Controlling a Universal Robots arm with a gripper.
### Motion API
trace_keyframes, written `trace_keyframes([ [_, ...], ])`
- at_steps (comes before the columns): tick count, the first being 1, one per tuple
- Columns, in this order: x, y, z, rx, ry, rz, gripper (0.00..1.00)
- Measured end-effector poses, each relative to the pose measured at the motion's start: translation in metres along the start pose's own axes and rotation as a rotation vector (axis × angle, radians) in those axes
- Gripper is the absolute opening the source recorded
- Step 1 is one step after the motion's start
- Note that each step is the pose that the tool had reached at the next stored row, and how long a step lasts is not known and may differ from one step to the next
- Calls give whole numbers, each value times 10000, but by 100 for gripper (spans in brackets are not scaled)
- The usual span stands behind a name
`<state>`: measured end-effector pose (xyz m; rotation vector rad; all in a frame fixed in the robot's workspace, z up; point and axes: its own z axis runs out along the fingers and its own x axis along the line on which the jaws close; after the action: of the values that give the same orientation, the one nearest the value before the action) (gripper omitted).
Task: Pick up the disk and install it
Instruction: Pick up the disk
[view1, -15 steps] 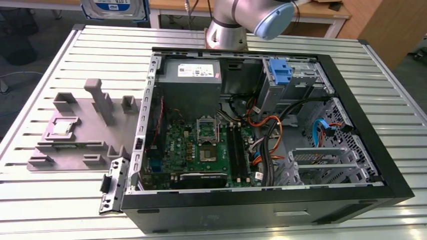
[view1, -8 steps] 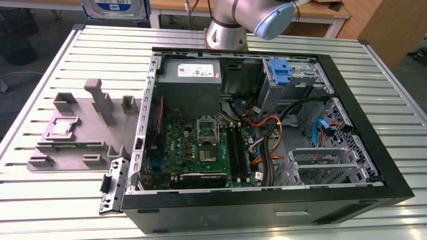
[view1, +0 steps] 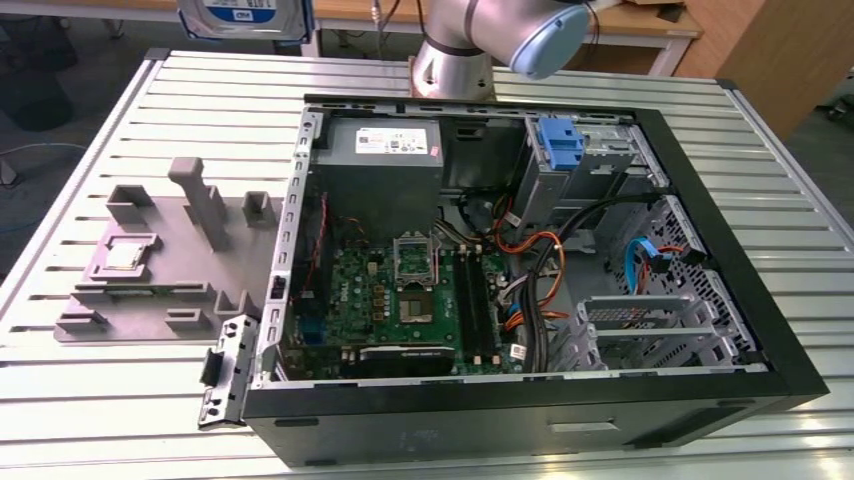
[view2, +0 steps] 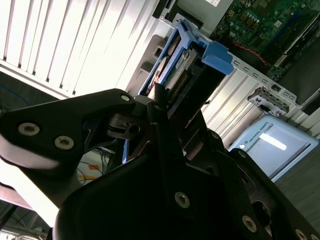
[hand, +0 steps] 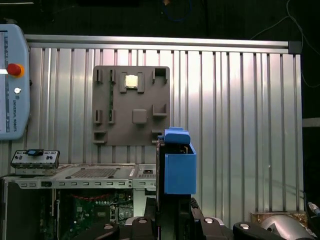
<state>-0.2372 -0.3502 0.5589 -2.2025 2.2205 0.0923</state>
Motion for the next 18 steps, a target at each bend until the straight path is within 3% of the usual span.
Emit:
trace_keyframes([
  [5,-1,-143,-3,-38,-6,3,35],
  [9,-3,-316,-8,-101,-7,7,35],
  [13,-4,-454,-11,-122,-9,7,35],
  [18,-6,-672,-15,-148,-12,8,35],
])
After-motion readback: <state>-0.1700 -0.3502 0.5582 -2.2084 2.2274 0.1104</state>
